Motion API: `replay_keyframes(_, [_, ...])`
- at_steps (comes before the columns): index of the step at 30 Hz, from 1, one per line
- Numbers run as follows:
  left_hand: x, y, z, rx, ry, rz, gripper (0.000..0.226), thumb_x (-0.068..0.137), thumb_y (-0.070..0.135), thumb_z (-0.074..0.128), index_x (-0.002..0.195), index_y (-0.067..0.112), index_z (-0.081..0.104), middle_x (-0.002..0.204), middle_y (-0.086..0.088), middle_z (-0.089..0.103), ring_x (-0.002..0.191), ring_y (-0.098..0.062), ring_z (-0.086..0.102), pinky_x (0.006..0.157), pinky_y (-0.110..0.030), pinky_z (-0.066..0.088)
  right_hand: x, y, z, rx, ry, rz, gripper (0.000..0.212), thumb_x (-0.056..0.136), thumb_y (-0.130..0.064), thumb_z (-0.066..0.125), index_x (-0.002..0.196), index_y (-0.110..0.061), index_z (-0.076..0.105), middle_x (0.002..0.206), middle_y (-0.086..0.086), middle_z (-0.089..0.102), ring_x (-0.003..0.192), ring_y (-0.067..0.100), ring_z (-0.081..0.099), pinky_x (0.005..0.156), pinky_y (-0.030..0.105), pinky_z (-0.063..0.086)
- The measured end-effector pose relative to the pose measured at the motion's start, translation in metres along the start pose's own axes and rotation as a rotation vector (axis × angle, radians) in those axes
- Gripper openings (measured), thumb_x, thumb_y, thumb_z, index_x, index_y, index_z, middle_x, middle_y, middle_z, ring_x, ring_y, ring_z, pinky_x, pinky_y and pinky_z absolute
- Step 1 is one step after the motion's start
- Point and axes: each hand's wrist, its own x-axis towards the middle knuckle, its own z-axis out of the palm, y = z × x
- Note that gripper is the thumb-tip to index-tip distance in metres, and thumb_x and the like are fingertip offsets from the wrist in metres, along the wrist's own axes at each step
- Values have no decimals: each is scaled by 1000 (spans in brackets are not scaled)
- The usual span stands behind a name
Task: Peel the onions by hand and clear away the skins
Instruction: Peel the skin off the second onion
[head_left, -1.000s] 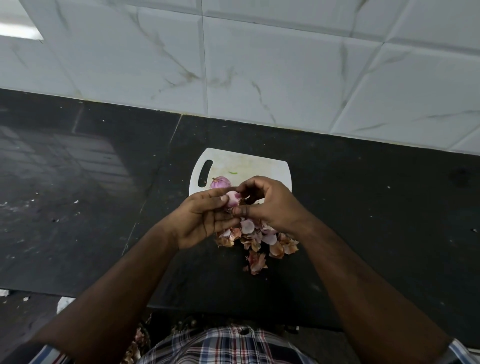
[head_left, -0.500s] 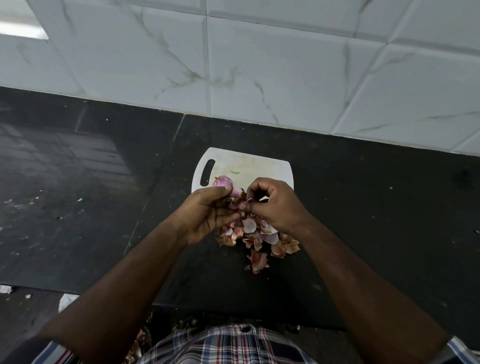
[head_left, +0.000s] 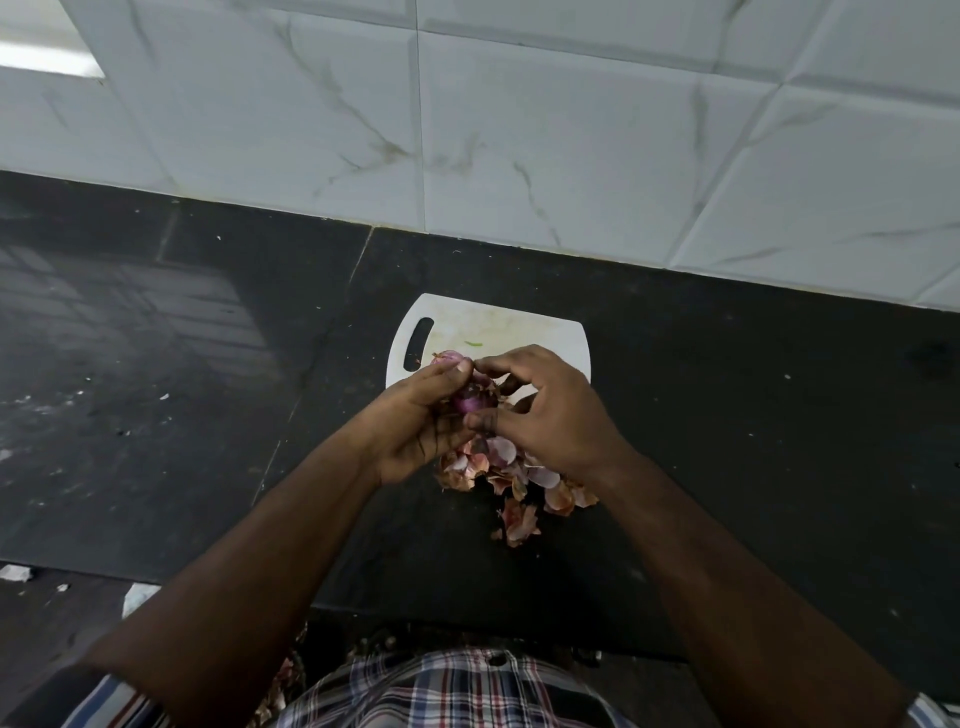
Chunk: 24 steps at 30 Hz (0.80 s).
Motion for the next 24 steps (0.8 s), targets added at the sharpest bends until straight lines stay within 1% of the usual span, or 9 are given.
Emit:
replay_keyframes(3, [0, 0, 0, 19, -13, 17, 39, 90, 36, 63, 117, 7, 68, 93, -9, 74, 68, -13, 69, 68, -26, 62, 1, 1, 7, -62, 51, 7, 54, 69, -43, 87, 117, -29, 67, 104, -15, 59, 93, -2, 59, 81, 14, 49])
replay_keyframes(5, [-1, 1, -1, 32, -17, 20, 39, 87, 33, 65, 114, 5, 69, 95, -10, 74, 74, -15, 72, 73, -29, 63, 1, 2, 7, -46, 97, 36, 44, 70, -40, 87, 108, -29, 68, 102, -13, 62, 91, 1, 61, 79, 19, 51])
replay_keyframes(8, [-2, 1, -2, 47, -29, 62, 29, 87, 20, 65, 113, 8, 71, 95, -7, 76, 80, -16, 74, 75, -29, 63, 2, 1, 5, 80, 122, 86, 31, 72, -30, 87, 98, -31, 71, 97, -12, 68, 89, 3, 66, 78, 25, 56])
replay_keyframes(11, [-4, 2, -1, 57, -25, 93, 30, 87, 17, 65, 116, 9, 70, 98, -9, 76, 84, -19, 75, 78, -31, 63, 4, 1, 3, 207, 112, 137, 20, 78, -23, 83, 96, -28, 76, 94, -9, 73, 86, 5, 69, 76, 27, 59])
replay_keyframes(13, [-4, 2, 0, 58, -15, 98, 28, 88, 16, 64, 114, 9, 70, 100, -12, 76, 84, -21, 75, 74, -30, 63, 5, 5, 2, 233, 137, 151, 12, 85, -17, 77, 96, -21, 78, 89, -6, 75, 81, 8, 72, 73, 28, 60])
replay_keyframes(16, [-4, 1, 3, 50, -12, 108, 27, 87, 18, 65, 112, 8, 69, 102, -13, 75, 84, -23, 75, 72, -30, 63, 6, 7, -1, 283, 139, 179, 12, 91, -10, 70, 100, -14, 76, 90, -3, 75, 83, 9, 73, 73, 27, 60])
replay_keyframes(19, [-3, 1, 4, 68, -22, 121, 33, 83, 21, 69, 113, 7, 69, 103, -13, 73, 86, -24, 74, 76, -32, 64, 3, 4, -4, 295, 83, 152, 19, 88, -21, 74, 106, -19, 75, 97, -8, 74, 91, 6, 71, 77, 23, 59])
replay_keyframes(21, [-2, 1, 3, 85, -30, 127, 33, 83, 20, 69, 113, 8, 70, 102, -11, 73, 87, -22, 74, 75, -31, 63, 2, 3, -3, 273, 81, 133, 21, 83, -24, 79, 104, -23, 76, 95, -8, 75, 90, 6, 71, 78, 23, 59])
replay_keyframes(24, [-2, 1, 1, 55, -36, 122, 31, 82, 19, 68, 112, 10, 71, 103, -11, 74, 89, -23, 74, 78, -32, 63, 2, 5, -2, 404, 124, 189, 15, 84, -9, 76, 99, -13, 77, 90, -1, 77, 85, 12, 74, 73, 24, 59])
